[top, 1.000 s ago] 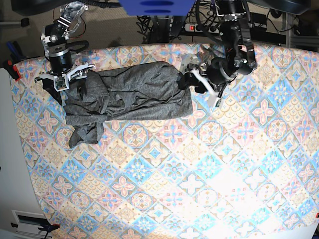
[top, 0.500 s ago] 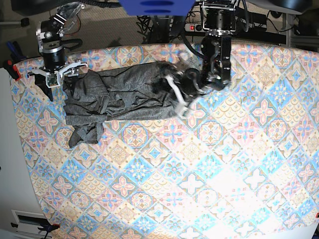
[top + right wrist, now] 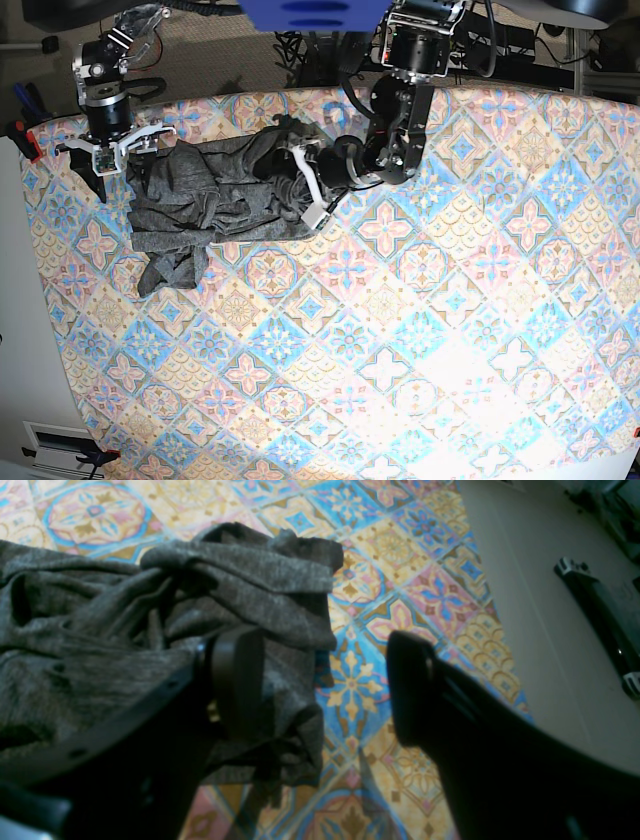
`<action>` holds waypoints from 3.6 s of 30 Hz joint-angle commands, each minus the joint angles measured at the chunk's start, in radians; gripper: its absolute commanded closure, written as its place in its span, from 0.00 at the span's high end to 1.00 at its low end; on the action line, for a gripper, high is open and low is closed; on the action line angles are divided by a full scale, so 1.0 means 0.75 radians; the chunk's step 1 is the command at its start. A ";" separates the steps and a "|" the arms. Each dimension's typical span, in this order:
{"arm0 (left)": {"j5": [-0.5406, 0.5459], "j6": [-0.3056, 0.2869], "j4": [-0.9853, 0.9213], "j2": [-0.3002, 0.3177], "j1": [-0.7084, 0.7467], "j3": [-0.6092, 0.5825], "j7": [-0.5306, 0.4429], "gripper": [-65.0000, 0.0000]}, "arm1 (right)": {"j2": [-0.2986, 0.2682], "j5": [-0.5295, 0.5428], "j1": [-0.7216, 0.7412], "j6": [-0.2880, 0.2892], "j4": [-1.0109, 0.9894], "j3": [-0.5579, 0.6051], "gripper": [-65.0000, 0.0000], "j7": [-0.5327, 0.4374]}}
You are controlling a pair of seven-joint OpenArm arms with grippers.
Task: Layout the t-shirt on the table in an organized manner, then fold the t-shirt properly
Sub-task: 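Lift the collar end with the left gripper and fold it toward the right gripper, then press the folded bundle down with the left gripper and release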
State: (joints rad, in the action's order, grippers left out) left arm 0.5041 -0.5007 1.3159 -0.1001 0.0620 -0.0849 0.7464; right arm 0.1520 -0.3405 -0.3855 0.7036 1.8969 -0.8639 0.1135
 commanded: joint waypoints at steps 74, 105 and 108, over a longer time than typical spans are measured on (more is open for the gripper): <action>-0.289 0.634 0.319 -0.066 -0.425 -0.641 0.612 0.07 | -0.005 0.027 0.106 -0.007 0.021 -0.103 0.57 -0.038; -0.287 0.632 0.740 0.190 -0.184 -0.870 -0.268 0.33 | -0.005 0.027 0.108 -0.007 0.009 -0.103 0.57 -0.038; -0.287 0.634 0.781 0.280 -0.153 -0.853 -0.268 0.32 | -0.005 0.027 0.110 -0.007 0.005 -0.103 0.57 -0.038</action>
State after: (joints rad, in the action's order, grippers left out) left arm 0.2844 -0.0265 1.8805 0.1196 -0.0383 -0.7319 0.5762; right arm 0.1555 -0.3401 -0.3058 0.7044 1.8874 -0.9390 0.1127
